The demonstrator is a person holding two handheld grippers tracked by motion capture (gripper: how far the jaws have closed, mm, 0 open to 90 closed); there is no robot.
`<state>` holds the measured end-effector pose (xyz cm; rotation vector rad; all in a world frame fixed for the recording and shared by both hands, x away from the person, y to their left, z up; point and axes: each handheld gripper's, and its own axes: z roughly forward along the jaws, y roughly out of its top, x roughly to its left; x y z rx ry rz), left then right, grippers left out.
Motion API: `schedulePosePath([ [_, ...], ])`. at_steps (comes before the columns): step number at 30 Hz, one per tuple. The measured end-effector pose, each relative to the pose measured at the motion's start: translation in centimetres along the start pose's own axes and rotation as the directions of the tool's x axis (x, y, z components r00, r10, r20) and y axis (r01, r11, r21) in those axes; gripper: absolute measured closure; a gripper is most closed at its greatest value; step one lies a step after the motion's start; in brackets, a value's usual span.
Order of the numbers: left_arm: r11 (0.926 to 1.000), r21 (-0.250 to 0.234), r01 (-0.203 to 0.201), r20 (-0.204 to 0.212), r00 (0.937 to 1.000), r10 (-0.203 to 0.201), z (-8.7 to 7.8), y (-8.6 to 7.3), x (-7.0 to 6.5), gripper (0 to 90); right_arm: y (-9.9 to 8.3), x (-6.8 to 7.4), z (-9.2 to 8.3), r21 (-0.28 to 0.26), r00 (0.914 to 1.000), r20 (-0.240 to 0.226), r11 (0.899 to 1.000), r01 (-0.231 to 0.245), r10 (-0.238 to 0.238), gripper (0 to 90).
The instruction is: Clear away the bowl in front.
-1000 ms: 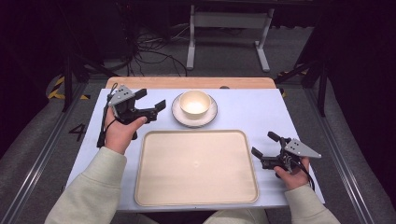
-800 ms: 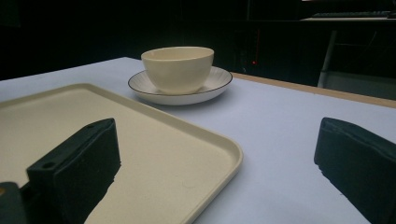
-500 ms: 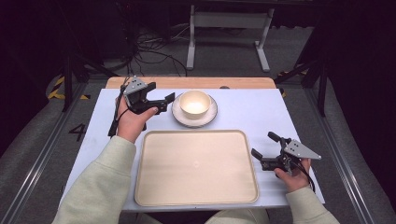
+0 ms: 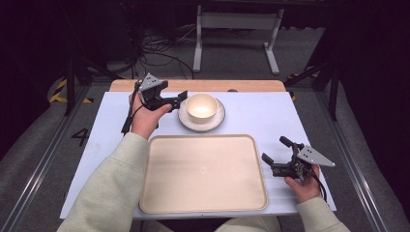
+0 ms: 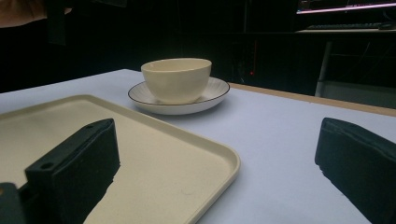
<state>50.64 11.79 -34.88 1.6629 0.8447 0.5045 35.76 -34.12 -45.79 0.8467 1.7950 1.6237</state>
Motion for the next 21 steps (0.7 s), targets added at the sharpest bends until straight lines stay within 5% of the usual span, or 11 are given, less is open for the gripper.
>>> schedulePosePath([
  [8, 0.9999, 0.004, -0.016, -0.006, 0.9999, 0.016, 1.7, 0.4, 0.1, 12.4, -0.1, 0.0, -0.1, -0.016, 1.0000, -0.005, 1.000, 0.005, -0.005, 0.1],
  [21, 0.9936, 0.112, 0.007, -0.050, 0.9988, -0.001, 4.3, 0.9, 1.1, 13.6, -0.1, 0.0, -0.2, -0.017, 1.0000, -0.008, 1.000, 0.005, -0.006, 0.1],
])
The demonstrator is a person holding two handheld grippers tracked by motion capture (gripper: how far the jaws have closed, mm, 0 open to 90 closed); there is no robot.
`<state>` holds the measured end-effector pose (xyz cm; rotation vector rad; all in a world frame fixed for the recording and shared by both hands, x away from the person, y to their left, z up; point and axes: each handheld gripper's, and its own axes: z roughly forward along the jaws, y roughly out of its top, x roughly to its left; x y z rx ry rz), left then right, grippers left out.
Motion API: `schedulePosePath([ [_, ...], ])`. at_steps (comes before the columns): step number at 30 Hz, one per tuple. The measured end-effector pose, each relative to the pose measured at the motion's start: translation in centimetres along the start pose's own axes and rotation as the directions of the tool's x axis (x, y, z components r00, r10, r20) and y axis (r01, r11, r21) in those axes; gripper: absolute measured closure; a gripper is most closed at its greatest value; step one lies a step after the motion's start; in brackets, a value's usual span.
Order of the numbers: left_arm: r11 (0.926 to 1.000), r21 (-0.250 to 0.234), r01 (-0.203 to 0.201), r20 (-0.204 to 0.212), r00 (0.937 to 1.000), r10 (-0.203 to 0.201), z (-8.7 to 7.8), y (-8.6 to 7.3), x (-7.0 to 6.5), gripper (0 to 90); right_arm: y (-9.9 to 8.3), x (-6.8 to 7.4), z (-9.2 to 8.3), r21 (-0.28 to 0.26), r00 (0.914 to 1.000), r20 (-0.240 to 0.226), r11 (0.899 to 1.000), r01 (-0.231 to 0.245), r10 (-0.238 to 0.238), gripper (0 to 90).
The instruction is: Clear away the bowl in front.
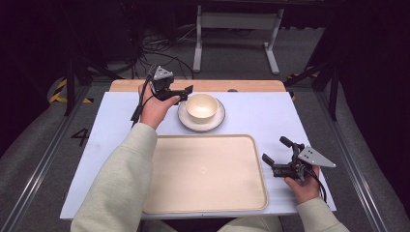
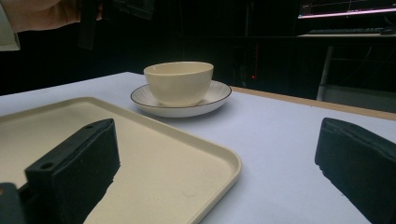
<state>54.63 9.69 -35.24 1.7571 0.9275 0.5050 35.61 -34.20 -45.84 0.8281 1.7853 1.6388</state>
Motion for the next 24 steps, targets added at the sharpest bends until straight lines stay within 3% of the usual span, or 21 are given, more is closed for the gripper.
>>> schedulePosePath([
  [1, 0.9994, 0.026, 0.022, 0.007, 0.9997, -0.022, 0.5, -0.2, 0.1, 14.0, 0.0, 0.0, 0.0, -0.002, 1.0000, -0.002, 1.000, 0.002, -0.002, 0.1],
  [4, 0.9984, 0.040, 0.039, 0.019, 0.9990, -0.040, 1.2, -0.6, 0.3, 17.9, 0.0, 0.0, 0.0, -0.003, 1.0000, 0.000, 1.000, -0.002, 0.002, 0.1],
  [6, 0.9944, 0.072, 0.078, -0.006, 0.9969, -0.078, 2.0, -1.1, 0.4, 20.5, 0.0, 0.0, 0.0, -0.002, 1.0000, 0.006, 1.000, -0.003, 0.003, 0.2],
  [11, 0.9860, 0.131, 0.103, -0.007, 0.9947, -0.103, 3.0, -1.9, 0.5, 22.0, 0.0, 0.2, 0.0, 0.003, 0.9997, 0.016, 1.000, 0.016, -0.016, 0.3],
  [12, 0.9806, 0.153, 0.122, -0.008, 0.9924, -0.123, 3.3, -2.0, 0.4, 22.0, 0.0, 0.2, 0.0, 0.003, 0.9997, 0.018, 1.000, 0.017, -0.017, 0.3],
  [17, 0.9640, 0.220, 0.150, -0.027, 0.9887, -0.147, 4.1, -2.6, 0.3, 25.9, 0.0, 0.2, 0.0, 0.001, 0.9997, 0.020, 1.000, 0.013, -0.013, 0.3],
  [18, 0.9578, 0.241, 0.157, -0.027, 0.9876, -0.155, 4.4, -2.9, 0.3, 26.3, 0.0, 0.2, 0.0, 0.001, 0.9997, 0.020, 1.000, 0.015, -0.015, 0.3],
  [20, 0.9548, 0.250, 0.161, -0.029, 0.9868, -0.159, 4.5, -3.0, 0.3, 27.2, 0.0, 0.2, 0.0, 0.000, 0.9997, 0.019, 1.000, 0.014, -0.014, 0.3],
  [23, 0.9394, 0.278, 0.200, -0.030, 0.9793, -0.200, 5.1, -3.7, 0.5, 28.2, 0.0, 0.2, 0.0, 0.003, 0.9997, 0.018, 1.000, 0.016, -0.016, 0.3],
  [24, 0.9394, 0.278, 0.200, -0.030, 0.9793, -0.200, 5.1, -3.7, 0.5, 29.5, 0.0, 0.2, 0.0, 0.003, 0.9997, 0.018, 1.000, 0.016, -0.016, 0.3],
])
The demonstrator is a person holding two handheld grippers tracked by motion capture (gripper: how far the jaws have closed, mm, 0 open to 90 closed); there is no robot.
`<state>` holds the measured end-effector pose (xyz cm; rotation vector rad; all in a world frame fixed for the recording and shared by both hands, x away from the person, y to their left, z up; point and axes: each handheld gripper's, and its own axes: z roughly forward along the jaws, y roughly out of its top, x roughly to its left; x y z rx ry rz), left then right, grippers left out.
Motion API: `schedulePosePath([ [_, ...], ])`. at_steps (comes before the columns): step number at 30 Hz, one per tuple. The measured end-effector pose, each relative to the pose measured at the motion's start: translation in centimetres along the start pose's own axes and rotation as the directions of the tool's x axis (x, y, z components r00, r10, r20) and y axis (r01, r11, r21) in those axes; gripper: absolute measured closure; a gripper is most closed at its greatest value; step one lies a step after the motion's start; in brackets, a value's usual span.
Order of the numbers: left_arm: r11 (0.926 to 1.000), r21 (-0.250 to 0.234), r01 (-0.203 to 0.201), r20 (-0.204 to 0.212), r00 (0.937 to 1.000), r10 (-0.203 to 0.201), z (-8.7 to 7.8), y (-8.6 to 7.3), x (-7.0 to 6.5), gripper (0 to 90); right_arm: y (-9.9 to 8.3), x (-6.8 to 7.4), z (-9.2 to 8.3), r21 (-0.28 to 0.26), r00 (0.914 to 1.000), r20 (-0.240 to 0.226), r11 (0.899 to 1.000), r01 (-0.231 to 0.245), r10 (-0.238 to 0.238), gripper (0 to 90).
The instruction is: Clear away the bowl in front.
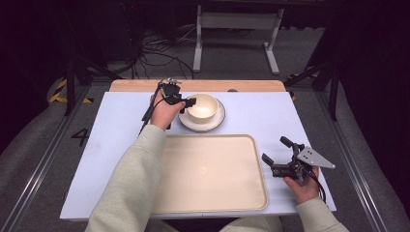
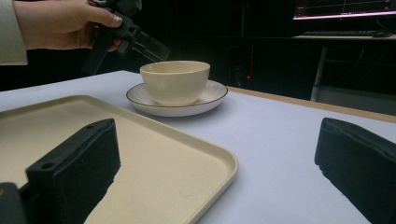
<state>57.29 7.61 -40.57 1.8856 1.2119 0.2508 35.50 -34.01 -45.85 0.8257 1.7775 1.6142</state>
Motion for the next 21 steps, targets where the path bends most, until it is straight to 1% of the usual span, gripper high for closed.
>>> schedulePosePath([
  [1, 0.9998, 0.016, 0.015, 0.006, 0.9999, -0.015, 0.2, -0.1, 0.1, 29.5, 0.0, 0.0, 0.0, 0.000, 1.0000, 0.000, 1.000, 0.000, 0.000, 0.3],
  [2, 0.9991, 0.024, 0.035, 0.006, 0.9994, -0.035, 0.4, -0.2, 0.2, 31.9, 0.0, 0.0, 0.0, 0.000, 1.0000, 0.000, 1.000, 0.001, -0.001, 0.3],
  [8, 0.9944, 0.064, 0.084, 0.002, 0.9964, -0.085, 0.9, -0.4, 0.5, 38.5, 0.0, 0.0, 0.0, 0.000, 1.0000, 0.000, 1.000, 0.001, -0.001, 0.3],
  [15, 0.9879, 0.107, 0.112, 0.003, 0.9935, -0.113, 1.6, -0.7, 0.6, 47.5, 0.0, 0.0, 0.0, -0.004, 1.0000, -0.001, 1.000, -0.001, 0.001, 1.8],
  [16, 0.9868, 0.115, 0.114, 0.003, 0.9933, -0.116, 1.7, -0.7, 0.5, 50.2, 0.0, 0.0, 0.0, -0.005, 1.0000, -0.001, 1.000, -0.001, 0.001, 1.8],
  [17, 0.9853, 0.129, 0.111, 0.000, 0.9937, -0.112, 1.8, -0.6, 0.4, 51.1, 0.0, 0.0, 0.0, -0.005, 1.0000, 0.000, 1.000, -0.001, 0.001, 1.8],
  [18, 0.9852, 0.134, 0.106, 0.001, 0.9942, -0.107, 1.9, -0.6, 0.4, 51.9, 0.0, 0.0, 0.0, -0.004, 1.0000, -0.001, 1.000, -0.001, 0.001, 1.9],
  [20, 0.9826, 0.135, 0.127, -0.002, 0.9918, -0.128, 2.1, -0.5, 0.2, 55.0, 0.0, 0.0, 0.0, -0.005, 1.0000, 0.000, 1.000, -0.004, 0.004, 1.8],
  [21, 0.9820, 0.136, 0.132, -0.007, 0.9912, -0.132, 2.2, -0.5, 0.1, 57.3, 0.0, 0.0, 0.0, -0.006, 1.0000, 0.000, 1.000, -0.003, 0.003, 1.8],
])
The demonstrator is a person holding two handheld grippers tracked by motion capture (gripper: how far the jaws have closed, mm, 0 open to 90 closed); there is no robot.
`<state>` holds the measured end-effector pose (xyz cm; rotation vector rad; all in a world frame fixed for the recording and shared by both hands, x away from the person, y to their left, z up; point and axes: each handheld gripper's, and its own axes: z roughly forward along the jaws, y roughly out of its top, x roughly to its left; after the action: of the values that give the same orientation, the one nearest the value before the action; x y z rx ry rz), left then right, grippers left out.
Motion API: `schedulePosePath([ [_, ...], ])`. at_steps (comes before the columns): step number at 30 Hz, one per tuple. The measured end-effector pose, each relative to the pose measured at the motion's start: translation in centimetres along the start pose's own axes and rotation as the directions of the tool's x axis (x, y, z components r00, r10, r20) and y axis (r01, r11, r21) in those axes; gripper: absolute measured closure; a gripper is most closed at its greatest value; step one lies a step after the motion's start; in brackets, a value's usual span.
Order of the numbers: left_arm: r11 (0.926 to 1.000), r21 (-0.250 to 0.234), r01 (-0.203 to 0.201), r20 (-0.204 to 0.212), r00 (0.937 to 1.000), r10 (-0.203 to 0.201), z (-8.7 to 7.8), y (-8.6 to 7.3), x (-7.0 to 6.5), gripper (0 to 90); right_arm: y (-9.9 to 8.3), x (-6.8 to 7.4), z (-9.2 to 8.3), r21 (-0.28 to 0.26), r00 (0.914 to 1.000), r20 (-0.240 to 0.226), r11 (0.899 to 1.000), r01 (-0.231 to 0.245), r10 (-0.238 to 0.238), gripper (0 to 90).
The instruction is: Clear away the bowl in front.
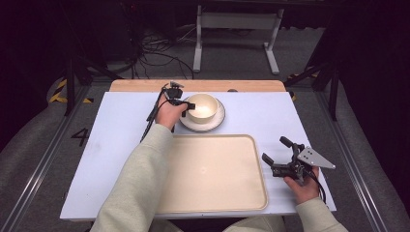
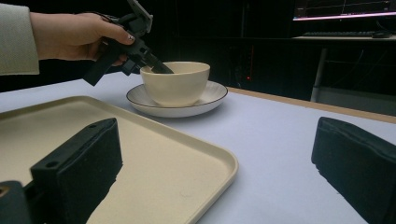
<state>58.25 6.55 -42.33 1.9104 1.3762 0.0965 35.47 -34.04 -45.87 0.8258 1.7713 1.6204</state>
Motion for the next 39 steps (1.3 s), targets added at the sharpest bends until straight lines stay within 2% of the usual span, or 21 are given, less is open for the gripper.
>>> schedulePosePath([
  [7, 0.9999, 0.000, 0.014, -0.036, 0.9993, -0.014, 0.2, 0.1, -0.4, 71.4, 0.0, 0.0, 0.0, -0.002, 1.0000, 0.001, 1.000, 0.001, -0.001, 1.8],
  [9, 0.9985, -0.012, 0.053, -0.034, 0.9980, -0.054, 0.2, 0.1, -0.4, 76.4, 0.0, 0.0, 0.0, -0.002, 1.0000, 0.001, 1.000, 0.000, 0.000, 1.8],
  [11, 0.9977, -0.020, 0.064, -0.044, 0.9969, -0.065, 0.2, 0.1, -0.5, 78.2, 0.0, 0.0, 0.0, -0.002, 1.0000, 0.002, 1.000, 0.002, -0.002, 1.8],
  [14, 0.9983, -0.025, 0.053, -0.063, 0.9966, -0.055, 0.3, 0.1, -0.7, 81.7, 0.0, 0.0, 0.0, -0.002, 1.0000, 0.000, 1.000, 0.000, 0.000, 1.7],
  [21, 0.9959, -0.040, 0.081, -0.081, 0.9931, -0.084, 0.1, 0.1, -0.7, 82.1, 0.0, 0.0, 0.0, -0.002, 1.0000, 0.003, 1.000, 0.001, -0.001, 1.7],
  [25, 0.9962, -0.062, 0.062, -0.088, 0.9938, -0.067, -0.4, 0.3, -1.0, 81.5, 0.0, 0.0, 0.0, -0.002, 1.0000, 0.003, 1.000, 0.000, 0.000, 1.9],
  [28, 0.9972, -0.061, 0.042, -0.103, 0.9935, -0.049, -0.8, 0.4, -1.2, 81.0, 0.0, 0.0, 0.0, -0.002, 1.0000, 0.004, 1.000, 0.000, 0.000, 2.1],
  [35, 0.9965, -0.074, 0.040, -0.075, 0.9962, -0.045, -2.4, 0.9, -1.0, 81.0, 0.0, 0.0, 0.0, -0.002, 1.0000, 0.004, 1.000, 0.001, -0.001, 2.1],
  [39, 0.9973, -0.073, 0.007, -0.083, 0.9965, -0.013, -3.6, 1.2, -1.2, 81.0, 0.0, 0.0, 0.0, -0.002, 1.0000, 0.005, 1.000, 0.001, -0.001, 1.2],
])
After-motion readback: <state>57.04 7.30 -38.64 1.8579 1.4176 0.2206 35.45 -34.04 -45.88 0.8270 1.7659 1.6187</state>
